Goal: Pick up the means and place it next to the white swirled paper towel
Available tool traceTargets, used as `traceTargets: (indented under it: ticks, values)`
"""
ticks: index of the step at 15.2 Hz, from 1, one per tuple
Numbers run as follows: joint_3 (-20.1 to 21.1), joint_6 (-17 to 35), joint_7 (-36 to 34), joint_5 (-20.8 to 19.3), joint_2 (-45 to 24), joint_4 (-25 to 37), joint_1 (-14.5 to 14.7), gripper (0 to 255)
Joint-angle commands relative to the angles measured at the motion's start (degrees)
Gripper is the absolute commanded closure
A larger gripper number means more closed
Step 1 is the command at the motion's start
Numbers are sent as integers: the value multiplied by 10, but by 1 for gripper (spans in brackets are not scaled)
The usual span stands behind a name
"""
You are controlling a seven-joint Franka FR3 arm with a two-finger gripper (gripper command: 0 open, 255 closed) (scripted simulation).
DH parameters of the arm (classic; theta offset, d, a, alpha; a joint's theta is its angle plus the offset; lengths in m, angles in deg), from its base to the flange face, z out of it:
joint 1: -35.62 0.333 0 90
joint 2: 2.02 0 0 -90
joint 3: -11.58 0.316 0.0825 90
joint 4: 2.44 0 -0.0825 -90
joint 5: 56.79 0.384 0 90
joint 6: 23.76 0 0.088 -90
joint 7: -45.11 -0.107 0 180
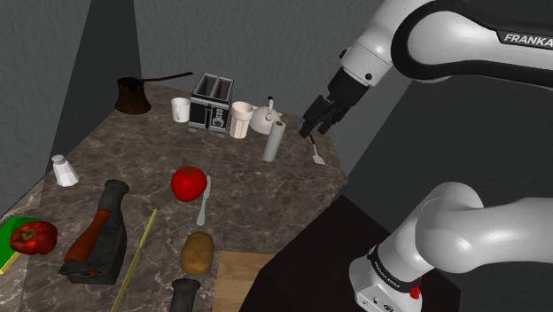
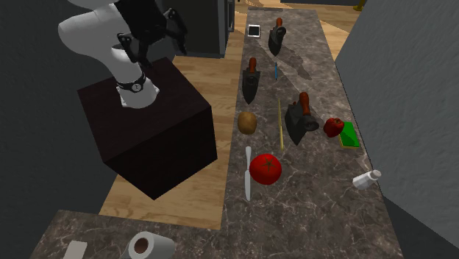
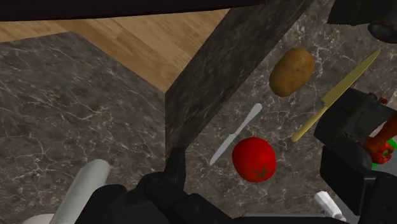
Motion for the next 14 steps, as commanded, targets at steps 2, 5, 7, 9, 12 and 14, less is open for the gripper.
traceTargets:
  ticks: [2,5,7,9,12,14]
  values:
    - [29,54,-40,28,-26,-25,6,0]
    - [64,112,-81,59,-62,-42,15,0]
    - [87,152,-109,78,-93,-48,21,0]
    - [110,194,-135,96,-128,-50,26,0]
    - [145,257,-176,119,-189,-45,31,0]
    - [167,299,-204,129,-235,-37,32,0]
